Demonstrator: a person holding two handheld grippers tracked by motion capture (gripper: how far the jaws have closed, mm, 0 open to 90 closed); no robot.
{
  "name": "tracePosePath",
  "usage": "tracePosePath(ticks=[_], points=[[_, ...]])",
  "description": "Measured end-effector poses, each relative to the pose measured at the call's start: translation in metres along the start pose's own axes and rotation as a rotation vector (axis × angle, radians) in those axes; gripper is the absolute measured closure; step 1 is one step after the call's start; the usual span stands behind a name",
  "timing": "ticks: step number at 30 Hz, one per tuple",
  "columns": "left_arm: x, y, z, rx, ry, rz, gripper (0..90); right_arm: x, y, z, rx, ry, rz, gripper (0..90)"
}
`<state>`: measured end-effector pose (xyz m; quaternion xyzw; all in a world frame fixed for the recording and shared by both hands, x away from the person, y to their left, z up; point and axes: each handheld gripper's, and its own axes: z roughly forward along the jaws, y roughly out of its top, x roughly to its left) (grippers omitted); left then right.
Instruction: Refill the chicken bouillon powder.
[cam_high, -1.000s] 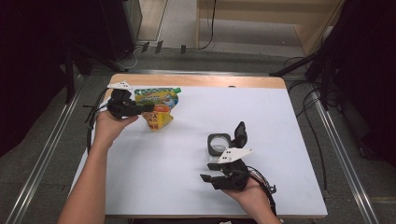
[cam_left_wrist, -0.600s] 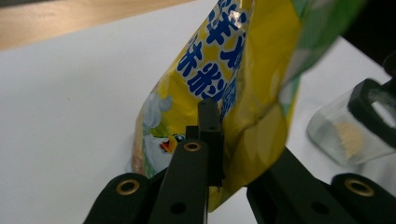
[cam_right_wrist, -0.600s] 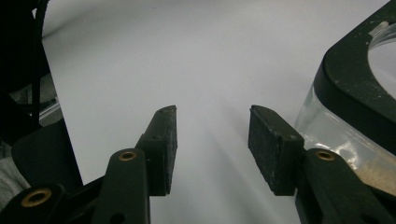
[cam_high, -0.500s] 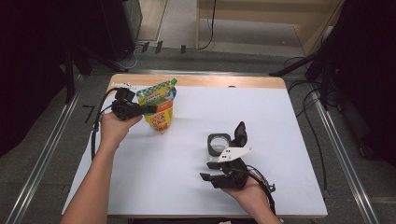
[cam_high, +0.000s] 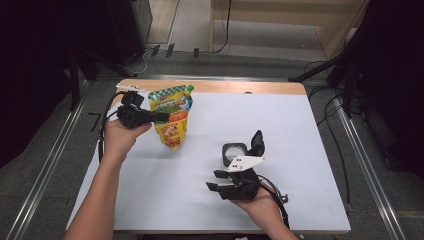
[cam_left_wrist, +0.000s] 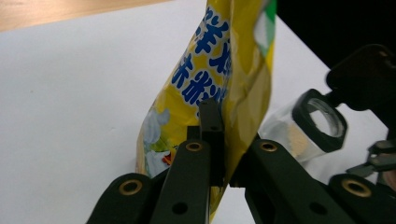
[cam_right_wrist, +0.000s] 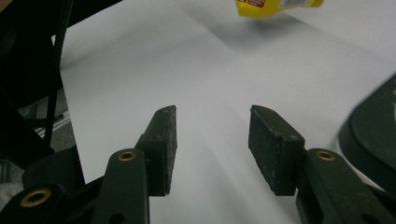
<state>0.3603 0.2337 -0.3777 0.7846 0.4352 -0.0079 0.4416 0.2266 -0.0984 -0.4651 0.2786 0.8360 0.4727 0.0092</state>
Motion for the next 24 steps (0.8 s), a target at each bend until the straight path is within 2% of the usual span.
tracePosePath(ticks=[2, 6, 9, 11, 14, 16, 24], points=[[-0.004, -0.001, -0.003, -0.003, -0.016, 0.005, 90.0, 0.002, 0.005, 0.004, 0.007, 0.003, -0.013, 53.2], [-0.017, 0.001, -0.008, -0.006, -0.019, 0.018, 90.0, 0.004, 0.015, 0.009, 0.006, -0.002, -0.017, 54.2], [-0.026, 0.004, -0.013, -0.01, -0.028, 0.043, 90.0, 0.005, 0.02, 0.014, -0.001, -0.007, -0.012, 54.3], [-0.032, 0.005, -0.016, -0.012, -0.045, 0.045, 90.0, 0.005, 0.02, 0.018, -0.007, -0.01, -0.012, 54.2], [-0.038, 0.007, -0.02, -0.015, -0.069, 0.051, 90.0, 0.004, 0.019, 0.025, 0.02, -0.011, 0.016, 51.3], [-0.043, 0.007, -0.02, -0.016, -0.087, 0.054, 90.0, 0.003, 0.016, 0.03, 0.032, -0.014, 0.014, 50.4], [-0.059, 0.007, -0.019, 0.003, -0.109, 0.058, 90.0, 0.007, 0.012, 0.043, 0.04, -0.006, 0.0, 51.4]])
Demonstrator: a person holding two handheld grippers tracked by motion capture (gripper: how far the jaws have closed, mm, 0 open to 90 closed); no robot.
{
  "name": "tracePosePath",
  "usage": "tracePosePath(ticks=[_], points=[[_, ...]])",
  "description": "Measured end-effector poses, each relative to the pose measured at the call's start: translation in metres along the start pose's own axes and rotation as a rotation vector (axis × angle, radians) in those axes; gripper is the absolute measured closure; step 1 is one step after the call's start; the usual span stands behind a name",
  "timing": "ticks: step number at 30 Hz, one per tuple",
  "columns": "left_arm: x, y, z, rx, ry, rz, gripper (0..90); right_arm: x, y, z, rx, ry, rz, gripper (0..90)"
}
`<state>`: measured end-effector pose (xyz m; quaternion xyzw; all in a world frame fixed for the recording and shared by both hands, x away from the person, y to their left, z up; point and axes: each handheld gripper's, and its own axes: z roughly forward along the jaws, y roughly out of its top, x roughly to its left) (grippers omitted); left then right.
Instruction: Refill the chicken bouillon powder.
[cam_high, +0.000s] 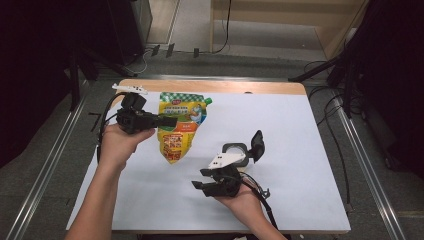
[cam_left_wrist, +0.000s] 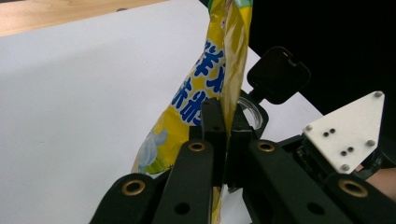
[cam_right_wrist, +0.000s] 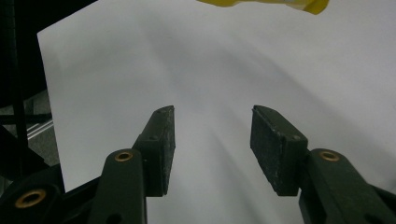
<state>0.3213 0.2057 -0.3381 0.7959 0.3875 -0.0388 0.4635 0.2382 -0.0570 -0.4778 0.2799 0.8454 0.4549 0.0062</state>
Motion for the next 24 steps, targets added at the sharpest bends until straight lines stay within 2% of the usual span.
tracePosePath(ticks=[4, 10, 14, 17, 19, 20, 24], points=[[-0.007, -0.001, 0.0, 0.005, -0.014, 0.003, 90.0, 0.002, 0.0, 0.006, -0.003, 0.001, -0.02, 52.1], [-0.021, -0.004, -0.002, 0.021, -0.028, 0.01, 90.0, 0.002, 0.002, 0.013, -0.011, -0.007, -0.014, 53.1], [-0.031, -0.008, -0.004, 0.025, -0.039, 0.014, 90.0, 0.003, 0.004, 0.02, -0.025, -0.021, -0.019, 56.7], [-0.037, -0.009, -0.006, 0.026, -0.065, 0.005, 90.0, 0.003, 0.004, 0.024, -0.036, -0.032, -0.009, 60.2], [-0.041, -0.01, -0.007, 0.025, -0.07, 0.001, 90.0, 0.003, 0.002, 0.025, -0.06, -0.049, -0.011, 61.7], [-0.042, -0.01, -0.007, 0.029, -0.09, -0.006, 90.0, 0.003, 0.002, 0.025, -0.065, -0.052, -0.011, 62.1], [-0.046, -0.011, -0.008, 0.027, -0.115, -0.029, 90.0, 0.0, -0.001, 0.025, -0.112, -0.077, 0.016, 62.7]])
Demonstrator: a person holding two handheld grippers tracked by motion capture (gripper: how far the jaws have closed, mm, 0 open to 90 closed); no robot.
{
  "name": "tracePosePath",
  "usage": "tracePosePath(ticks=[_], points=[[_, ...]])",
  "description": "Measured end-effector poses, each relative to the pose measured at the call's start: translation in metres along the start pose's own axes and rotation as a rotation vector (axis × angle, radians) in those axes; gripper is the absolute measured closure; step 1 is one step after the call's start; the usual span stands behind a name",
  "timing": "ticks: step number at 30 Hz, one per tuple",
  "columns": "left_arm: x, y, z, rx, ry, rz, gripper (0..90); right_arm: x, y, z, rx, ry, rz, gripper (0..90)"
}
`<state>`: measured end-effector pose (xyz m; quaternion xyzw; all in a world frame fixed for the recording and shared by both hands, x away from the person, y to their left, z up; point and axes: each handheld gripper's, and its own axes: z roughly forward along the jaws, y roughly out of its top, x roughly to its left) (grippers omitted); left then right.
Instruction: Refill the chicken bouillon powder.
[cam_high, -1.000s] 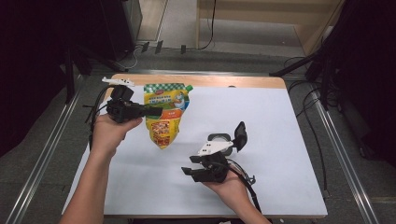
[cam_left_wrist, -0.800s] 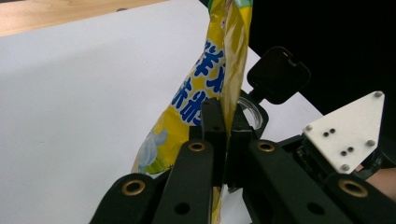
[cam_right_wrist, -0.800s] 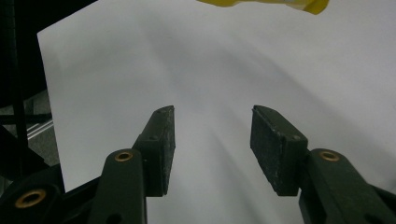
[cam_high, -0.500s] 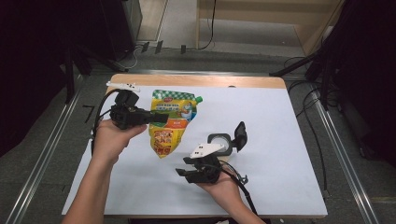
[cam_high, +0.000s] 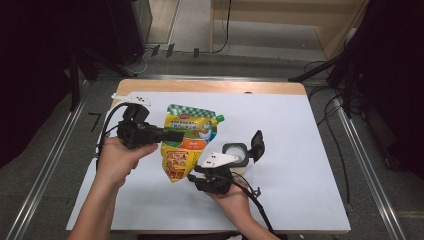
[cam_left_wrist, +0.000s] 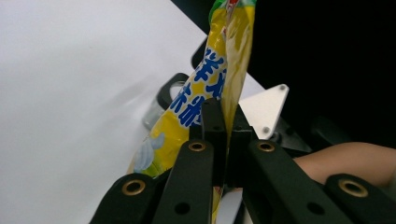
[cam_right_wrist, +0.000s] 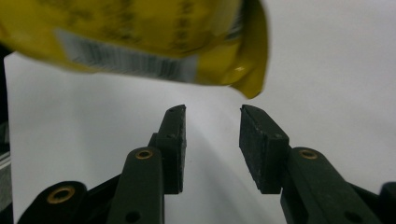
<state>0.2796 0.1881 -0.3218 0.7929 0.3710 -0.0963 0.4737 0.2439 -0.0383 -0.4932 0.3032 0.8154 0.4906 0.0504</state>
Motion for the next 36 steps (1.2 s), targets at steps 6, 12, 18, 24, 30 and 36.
tracePosePath(ticks=[6, 12, 18, 24, 30, 36], points=[[-0.002, -0.002, 0.007, 0.027, -0.071, -0.042, 90.0, -0.002, -0.005, 0.001, -0.063, -0.026, 0.015, 61.3], [0.001, -0.004, 0.024, 0.048, -0.103, -0.065, 90.0, 0.007, -0.009, -0.003, -0.121, -0.068, -0.085, 59.1], [0.003, -0.005, 0.024, 0.038, -0.084, -0.069, 90.0, 0.009, -0.01, -0.003, -0.1, -0.049, -0.115, 62.5], [0.003, -0.005, 0.026, 0.024, -0.023, -0.036, 90.0, 0.007, -0.009, -0.005, -0.066, -0.003, -0.084, 64.0], [0.006, -0.008, 0.033, 0.032, -0.009, -0.027, 89.4, 0.011, -0.009, -0.008, -0.054, 0.015, -0.107, 64.9], [0.005, -0.008, 0.041, 0.05, 0.009, -0.003, 87.0, 0.018, -0.009, -0.01, -0.042, 0.024, -0.139, 65.2]])
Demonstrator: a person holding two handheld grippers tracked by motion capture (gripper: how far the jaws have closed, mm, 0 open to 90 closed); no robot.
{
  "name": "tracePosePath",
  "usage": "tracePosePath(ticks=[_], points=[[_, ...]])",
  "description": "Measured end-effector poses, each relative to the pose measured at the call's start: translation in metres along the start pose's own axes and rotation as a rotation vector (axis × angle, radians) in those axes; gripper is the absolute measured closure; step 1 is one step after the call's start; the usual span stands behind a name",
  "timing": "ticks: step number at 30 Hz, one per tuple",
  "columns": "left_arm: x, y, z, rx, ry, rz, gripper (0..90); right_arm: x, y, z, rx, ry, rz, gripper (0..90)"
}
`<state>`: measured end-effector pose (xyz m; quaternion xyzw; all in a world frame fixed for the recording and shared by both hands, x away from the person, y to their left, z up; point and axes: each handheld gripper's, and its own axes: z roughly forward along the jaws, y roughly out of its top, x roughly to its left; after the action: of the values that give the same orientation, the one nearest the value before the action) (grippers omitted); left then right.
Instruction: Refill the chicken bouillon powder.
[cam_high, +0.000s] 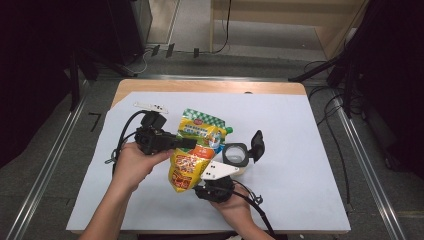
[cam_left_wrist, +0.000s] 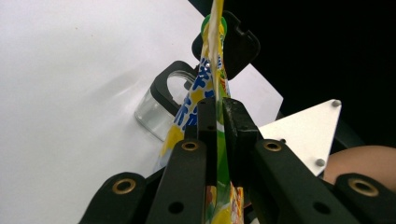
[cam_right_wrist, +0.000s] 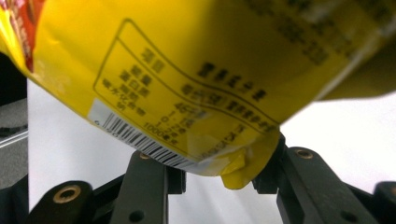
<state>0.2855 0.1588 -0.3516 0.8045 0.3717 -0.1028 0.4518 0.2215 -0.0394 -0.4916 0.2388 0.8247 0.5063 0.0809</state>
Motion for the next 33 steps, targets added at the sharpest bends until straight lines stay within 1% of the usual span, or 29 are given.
tracePosePath(ticks=[2, 5, 9, 13, 16, 18, 22, 24, 29, 33], points=[[0.0, 0.0, 0.004, 0.008, -0.002, 0.008, 86.2, 0.003, 0.0, -0.001, 0.002, 0.005, -0.016, 65.5], [0.0, -0.001, 0.007, 0.011, -0.006, 0.008, 85.8, 0.007, 0.002, -0.001, 0.003, 0.016, -0.028, 65.8], [0.0, -0.001, 0.01, 0.014, -0.001, 0.024, 85.9, 0.01, 0.003, -0.002, 0.0, 0.02, -0.026, 66.0], [0.0, -0.002, 0.013, 0.011, -0.005, 0.018, 85.6, 0.012, 0.003, -0.002, 0.005, 0.027, -0.021, 65.9], [0.0, -0.002, 0.014, 0.015, -0.002, 0.026, 85.5, 0.013, 0.003, -0.003, 0.003, 0.028, -0.019, 65.8], [0.001, -0.002, 0.015, 0.016, -0.003, 0.023, 85.5, 0.013, 0.003, -0.003, 0.007, 0.023, -0.018, 65.8], [0.001, -0.002, 0.017, 0.025, -0.006, 0.026, 85.4, 0.015, 0.004, -0.004, 0.013, 0.033, -0.012, 65.5], [0.0, -0.002, 0.019, 0.029, -0.001, 0.028, 85.2, 0.017, 0.005, -0.004, 0.015, 0.026, -0.025, 65.2], [-0.001, -0.002, 0.024, 0.046, -0.001, 0.043, 84.9, 0.021, 0.006, -0.006, 0.009, 0.041, -0.031, 64.8], [-0.002, -0.001, 0.025, 0.041, -0.003, 0.053, 84.9, 0.022, 0.008, -0.007, 0.003, 0.052, -0.017, 64.8]])
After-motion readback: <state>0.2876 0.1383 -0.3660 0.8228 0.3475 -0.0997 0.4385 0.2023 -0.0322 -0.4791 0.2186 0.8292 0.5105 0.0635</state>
